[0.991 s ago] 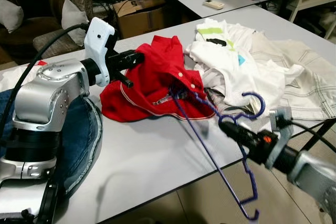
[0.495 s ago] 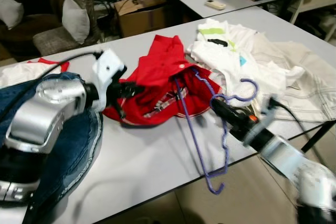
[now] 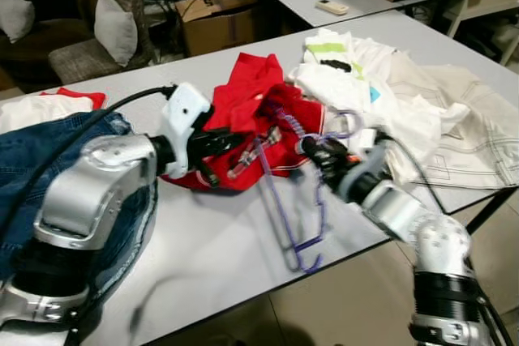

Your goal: Hang hanger

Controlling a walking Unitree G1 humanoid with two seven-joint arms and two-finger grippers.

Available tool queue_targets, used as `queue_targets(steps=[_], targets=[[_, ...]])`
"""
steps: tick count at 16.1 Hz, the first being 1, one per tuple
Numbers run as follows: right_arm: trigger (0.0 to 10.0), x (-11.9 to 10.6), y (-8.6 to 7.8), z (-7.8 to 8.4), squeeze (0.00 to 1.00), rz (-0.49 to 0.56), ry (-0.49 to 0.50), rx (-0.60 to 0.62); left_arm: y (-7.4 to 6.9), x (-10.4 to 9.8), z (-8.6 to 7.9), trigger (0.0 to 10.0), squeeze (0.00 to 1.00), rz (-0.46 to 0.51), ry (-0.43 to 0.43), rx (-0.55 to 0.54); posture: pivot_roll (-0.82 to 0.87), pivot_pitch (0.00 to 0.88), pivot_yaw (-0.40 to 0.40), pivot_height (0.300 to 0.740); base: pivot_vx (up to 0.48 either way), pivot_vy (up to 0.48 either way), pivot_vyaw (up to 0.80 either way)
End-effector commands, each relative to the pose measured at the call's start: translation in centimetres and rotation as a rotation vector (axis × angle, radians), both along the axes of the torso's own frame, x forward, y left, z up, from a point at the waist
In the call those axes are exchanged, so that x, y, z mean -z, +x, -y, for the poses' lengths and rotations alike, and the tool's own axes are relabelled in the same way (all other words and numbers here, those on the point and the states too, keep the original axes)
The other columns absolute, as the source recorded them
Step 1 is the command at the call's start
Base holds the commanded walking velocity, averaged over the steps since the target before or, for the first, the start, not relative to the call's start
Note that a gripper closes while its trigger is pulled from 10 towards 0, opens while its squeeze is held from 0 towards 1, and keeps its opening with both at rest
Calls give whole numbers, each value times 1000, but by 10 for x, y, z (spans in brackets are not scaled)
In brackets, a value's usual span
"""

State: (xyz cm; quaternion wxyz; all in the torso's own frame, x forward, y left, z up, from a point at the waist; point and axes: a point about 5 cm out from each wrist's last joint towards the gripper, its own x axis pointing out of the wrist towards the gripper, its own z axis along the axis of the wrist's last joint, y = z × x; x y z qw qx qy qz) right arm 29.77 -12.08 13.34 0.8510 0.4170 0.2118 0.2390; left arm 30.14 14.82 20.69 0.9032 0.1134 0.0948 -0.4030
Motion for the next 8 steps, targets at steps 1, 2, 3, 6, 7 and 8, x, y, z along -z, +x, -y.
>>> queue_targets(steps=[1,2,3,6,7,8], targets=[[10000,0,-2,-2,0,-13,-42,-13,7,-13,-9,0,0,81,10,-74,11,0,67,740,0,0,0],[10000,0,-6,0,0,-18,-56,-17,13,-20,-15,0,0,141,18,-135,14,0,66,740,0,0,0],[10000,-1,-9,4,0,-22,-57,-8,15,-28,-19,0,0,179,16,-158,15,0,68,740,0,0,0],[10000,-2,-20,18,0,-27,-78,17,13,-36,-25,0,0,233,35,-150,11,0,68,740,0,0,0],[10000,-4,-23,21,0,-18,-72,20,12,-36,-27,0,0,234,44,-139,7,0,70,740,0,0,0],[10000,-8,-23,23,0,0,-63,40,9,-35,-27,0,0,223,54,-99,3,0,74,740,0,0,0]])
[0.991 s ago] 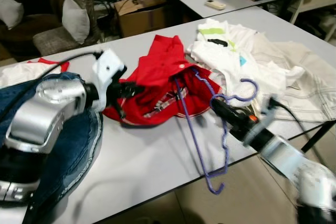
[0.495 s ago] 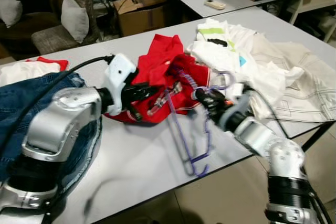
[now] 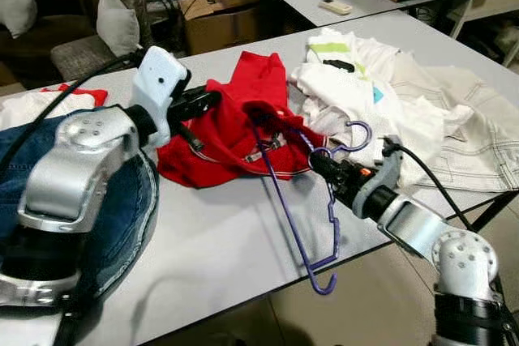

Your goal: Hang hanger

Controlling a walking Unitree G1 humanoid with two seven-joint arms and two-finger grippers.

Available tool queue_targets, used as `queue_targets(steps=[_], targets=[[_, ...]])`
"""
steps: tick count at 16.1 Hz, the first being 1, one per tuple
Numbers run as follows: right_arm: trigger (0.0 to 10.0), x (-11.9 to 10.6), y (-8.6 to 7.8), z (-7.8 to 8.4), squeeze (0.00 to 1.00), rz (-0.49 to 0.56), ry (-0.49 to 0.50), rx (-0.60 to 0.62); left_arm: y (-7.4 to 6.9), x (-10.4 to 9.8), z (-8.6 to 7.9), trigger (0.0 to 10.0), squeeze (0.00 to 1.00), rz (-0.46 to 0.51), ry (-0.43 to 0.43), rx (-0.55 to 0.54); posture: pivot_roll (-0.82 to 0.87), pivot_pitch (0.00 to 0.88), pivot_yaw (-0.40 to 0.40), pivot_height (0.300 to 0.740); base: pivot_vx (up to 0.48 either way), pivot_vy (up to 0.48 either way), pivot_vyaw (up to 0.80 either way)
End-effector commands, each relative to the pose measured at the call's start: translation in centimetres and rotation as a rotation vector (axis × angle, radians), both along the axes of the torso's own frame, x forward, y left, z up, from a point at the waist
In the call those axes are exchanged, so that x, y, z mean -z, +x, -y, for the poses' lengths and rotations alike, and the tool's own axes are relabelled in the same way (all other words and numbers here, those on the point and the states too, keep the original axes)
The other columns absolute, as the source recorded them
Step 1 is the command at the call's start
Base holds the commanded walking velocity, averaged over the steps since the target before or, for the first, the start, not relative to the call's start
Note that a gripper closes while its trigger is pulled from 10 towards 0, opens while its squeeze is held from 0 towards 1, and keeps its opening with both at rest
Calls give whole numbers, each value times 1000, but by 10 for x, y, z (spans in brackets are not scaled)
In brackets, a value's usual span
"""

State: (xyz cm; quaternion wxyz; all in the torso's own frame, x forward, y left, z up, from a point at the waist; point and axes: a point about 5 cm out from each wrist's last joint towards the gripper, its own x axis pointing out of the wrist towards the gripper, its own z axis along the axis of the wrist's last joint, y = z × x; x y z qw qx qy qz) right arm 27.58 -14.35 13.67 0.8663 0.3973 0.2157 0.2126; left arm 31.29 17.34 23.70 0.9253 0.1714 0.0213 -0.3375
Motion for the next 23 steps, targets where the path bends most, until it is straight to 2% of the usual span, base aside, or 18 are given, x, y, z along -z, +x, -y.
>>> queue_targets(steps=[1,3,4,5,6,8,10,13,17,19,22,23], targets=[[10000,-7,2,1,0,22,16,21,-5,-1,0,0,0,0,16,40,3,0,74,740,0,0,0],[10000,-17,8,-2,0,47,81,56,-12,13,3,0,0,-71,71,101,8,0,75,740,0,0,0],[10000,-25,15,-3,0,78,125,135,-18,29,4,0,0,-134,131,138,8,0,76,740,0,0,0],[10000,-28,19,-3,0,86,156,189,-21,35,5,0,0,-153,158,154,8,0,76,740,0,0,0],[10000,-31,27,-6,0,73,250,299,-28,44,9,0,0,-193,178,201,11,0,76,740,0,0,0],[10000,-28,36,-15,0,7,390,403,-36,46,16,0,0,-234,148,276,18,0,79,740,0,0,0],[10000,-30,50,-30,0,-34,517,423,-43,43,29,0,0,-247,98,354,19,0,81,740,0,0,0],[10000,-40,69,-39,0,-33,595,452,-52,38,42,0,0,-277,-12,440,27,0,77,740,0,0,0],[10000,-48,83,-48,0,-60,740,458,-59,44,42,0,0,-338,-27,457,33,0,72,740,0,0,0],[10000,-54,85,-56,0,-46,765,419,-56,46,45,0,0,-338,-27,442,31,0,74,740,0,0,0],[10000,-57,88,-65,0,-29,740,374,-60,40,62,0,0,-342,-107,515,29,0,74,740,0,0,0],[10000,-56,89,-67,0,-30,738,372,-62,35,72,0,0,-352,-171,560,27,0,73,740,0,0,0]])
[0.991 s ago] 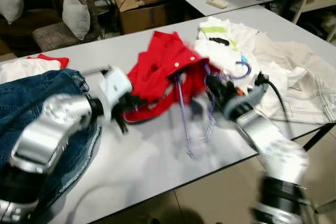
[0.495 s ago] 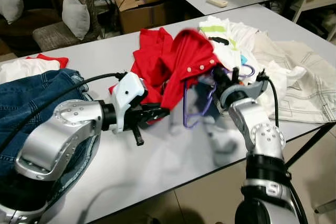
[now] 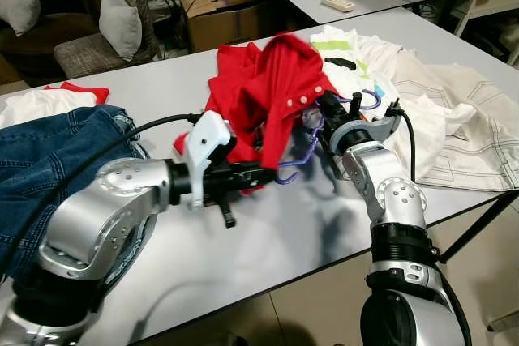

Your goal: Hang hanger

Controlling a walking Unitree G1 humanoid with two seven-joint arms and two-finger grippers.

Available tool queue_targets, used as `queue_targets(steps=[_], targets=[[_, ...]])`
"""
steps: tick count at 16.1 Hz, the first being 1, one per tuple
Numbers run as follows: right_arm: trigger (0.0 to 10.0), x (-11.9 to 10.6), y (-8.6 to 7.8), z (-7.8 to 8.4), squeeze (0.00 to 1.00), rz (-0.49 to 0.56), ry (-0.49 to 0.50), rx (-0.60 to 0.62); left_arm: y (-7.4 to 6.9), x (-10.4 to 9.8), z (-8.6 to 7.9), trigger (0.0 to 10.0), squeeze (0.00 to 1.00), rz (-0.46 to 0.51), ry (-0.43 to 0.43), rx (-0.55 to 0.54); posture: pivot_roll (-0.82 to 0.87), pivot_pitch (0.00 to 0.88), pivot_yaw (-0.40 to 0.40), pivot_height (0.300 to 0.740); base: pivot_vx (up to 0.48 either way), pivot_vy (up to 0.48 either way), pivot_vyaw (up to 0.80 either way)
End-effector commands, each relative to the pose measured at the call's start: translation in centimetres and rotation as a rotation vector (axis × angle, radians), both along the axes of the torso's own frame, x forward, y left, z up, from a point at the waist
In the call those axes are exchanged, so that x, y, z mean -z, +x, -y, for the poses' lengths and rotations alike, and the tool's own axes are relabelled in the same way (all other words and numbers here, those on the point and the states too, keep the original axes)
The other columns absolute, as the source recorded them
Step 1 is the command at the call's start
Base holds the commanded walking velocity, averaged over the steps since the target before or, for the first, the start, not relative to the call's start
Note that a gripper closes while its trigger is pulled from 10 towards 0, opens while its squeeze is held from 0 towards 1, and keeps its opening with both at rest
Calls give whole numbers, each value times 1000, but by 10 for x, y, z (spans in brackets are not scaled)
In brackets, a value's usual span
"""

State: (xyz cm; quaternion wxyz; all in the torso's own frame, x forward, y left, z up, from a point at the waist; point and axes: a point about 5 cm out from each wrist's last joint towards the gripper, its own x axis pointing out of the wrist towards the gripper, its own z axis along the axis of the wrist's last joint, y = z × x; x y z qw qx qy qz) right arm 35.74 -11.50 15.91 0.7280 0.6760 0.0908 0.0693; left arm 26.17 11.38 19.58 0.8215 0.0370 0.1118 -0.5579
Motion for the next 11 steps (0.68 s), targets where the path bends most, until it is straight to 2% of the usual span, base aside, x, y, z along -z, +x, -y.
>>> queue_targets(steps=[1,3,5,7,8,9,10,11], targets=[[10000,-34,8,-39,0,86,125,-22,-13,-7,18,0,0,-13,-51,129,27,0,72,740,0,0,0],[10000,-34,9,-43,0,91,117,-32,-16,-12,37,0,0,-69,-159,183,24,0,71,740,0,0,0],[10000,-35,9,-45,0,96,120,-40,-17,-11,46,0,0,-110,-192,204,19,0,71,740,0,0,0],[10000,-37,8,-50,0,109,125,-60,-10,-11,53,0,0,-136,-223,160,14,0,72,740,0,0,0],[10000,-40,7,-54,0,126,136,-73,1,-9,58,0,0,-151,-217,72,12,0,71,740,0,0,0],[10000,-41,7,-55,0,129,144,-75,3,-9,59,0,0,-155,-211,59,12,0,71,740,0,0,0],[10000,-48,5,-56,0,163,178,-93,10,1,54,275,0,-118,-112,-10,7,0,73,740,0,0,0],[10000,-52,4,-55,0,184,196,-101,13,3,51,0,0,-102,-92,-50,6,0,72,740,0,0,0]])
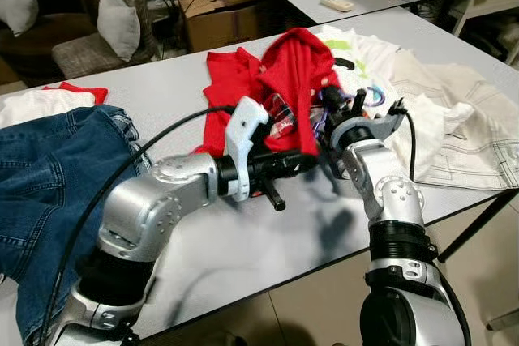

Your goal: Hang hanger

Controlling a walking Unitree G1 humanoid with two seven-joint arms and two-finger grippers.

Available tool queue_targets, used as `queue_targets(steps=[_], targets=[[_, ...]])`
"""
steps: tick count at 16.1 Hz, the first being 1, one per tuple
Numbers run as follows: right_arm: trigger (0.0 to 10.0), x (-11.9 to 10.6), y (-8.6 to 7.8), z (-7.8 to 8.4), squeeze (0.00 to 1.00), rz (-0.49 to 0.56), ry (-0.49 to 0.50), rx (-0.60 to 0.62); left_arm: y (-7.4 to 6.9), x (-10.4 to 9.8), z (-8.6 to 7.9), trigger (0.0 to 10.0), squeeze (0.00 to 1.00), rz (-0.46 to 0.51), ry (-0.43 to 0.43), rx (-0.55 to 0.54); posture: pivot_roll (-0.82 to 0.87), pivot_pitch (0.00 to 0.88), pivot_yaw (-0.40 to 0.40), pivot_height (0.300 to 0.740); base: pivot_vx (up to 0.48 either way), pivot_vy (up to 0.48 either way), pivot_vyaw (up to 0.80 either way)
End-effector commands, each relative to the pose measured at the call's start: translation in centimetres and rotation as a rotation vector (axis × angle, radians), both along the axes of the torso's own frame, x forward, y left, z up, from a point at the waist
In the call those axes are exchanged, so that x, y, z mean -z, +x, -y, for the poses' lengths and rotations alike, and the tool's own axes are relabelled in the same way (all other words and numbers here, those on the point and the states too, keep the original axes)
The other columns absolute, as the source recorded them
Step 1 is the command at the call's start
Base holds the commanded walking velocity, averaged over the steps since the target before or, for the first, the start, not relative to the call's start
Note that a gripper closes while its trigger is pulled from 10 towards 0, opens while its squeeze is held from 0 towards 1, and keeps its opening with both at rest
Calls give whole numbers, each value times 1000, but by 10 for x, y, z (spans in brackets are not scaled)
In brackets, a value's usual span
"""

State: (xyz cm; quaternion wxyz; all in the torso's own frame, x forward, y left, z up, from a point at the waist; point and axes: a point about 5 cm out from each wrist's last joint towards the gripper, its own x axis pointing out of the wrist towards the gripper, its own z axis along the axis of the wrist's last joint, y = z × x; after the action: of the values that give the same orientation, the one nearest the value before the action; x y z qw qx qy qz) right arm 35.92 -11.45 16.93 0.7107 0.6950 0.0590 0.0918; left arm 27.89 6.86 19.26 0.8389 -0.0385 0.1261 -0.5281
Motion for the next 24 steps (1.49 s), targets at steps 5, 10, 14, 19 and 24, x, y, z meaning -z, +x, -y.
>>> queue_targets(steps=[5,10,14,19,24], targets=[[10000,-44,0,-38,0,150,181,-85,11,-5,-24,0,0,28,37,-113,14,0,54,740,0,0,0],[10000,-38,10,-23,0,96,311,-16,14,-10,-48,0,0,-18,-6,-182,42,0,42,740,0,0,0],[10000,-35,16,-31,0,82,250,-34,1,-18,-38,0,0,-101,-105,-59,63,0,35,740,0,0,0],[10000,-14,20,-41,0,-12,70,-33,-5,-34,-29,0,0,-96,-130,3,82,0,47,740,0,0,0],[10000,-9,26,-21,0,-34,72,33,-6,-23,-50,0,0,-100,28,-48,92,0,49,740,0,0,0]])
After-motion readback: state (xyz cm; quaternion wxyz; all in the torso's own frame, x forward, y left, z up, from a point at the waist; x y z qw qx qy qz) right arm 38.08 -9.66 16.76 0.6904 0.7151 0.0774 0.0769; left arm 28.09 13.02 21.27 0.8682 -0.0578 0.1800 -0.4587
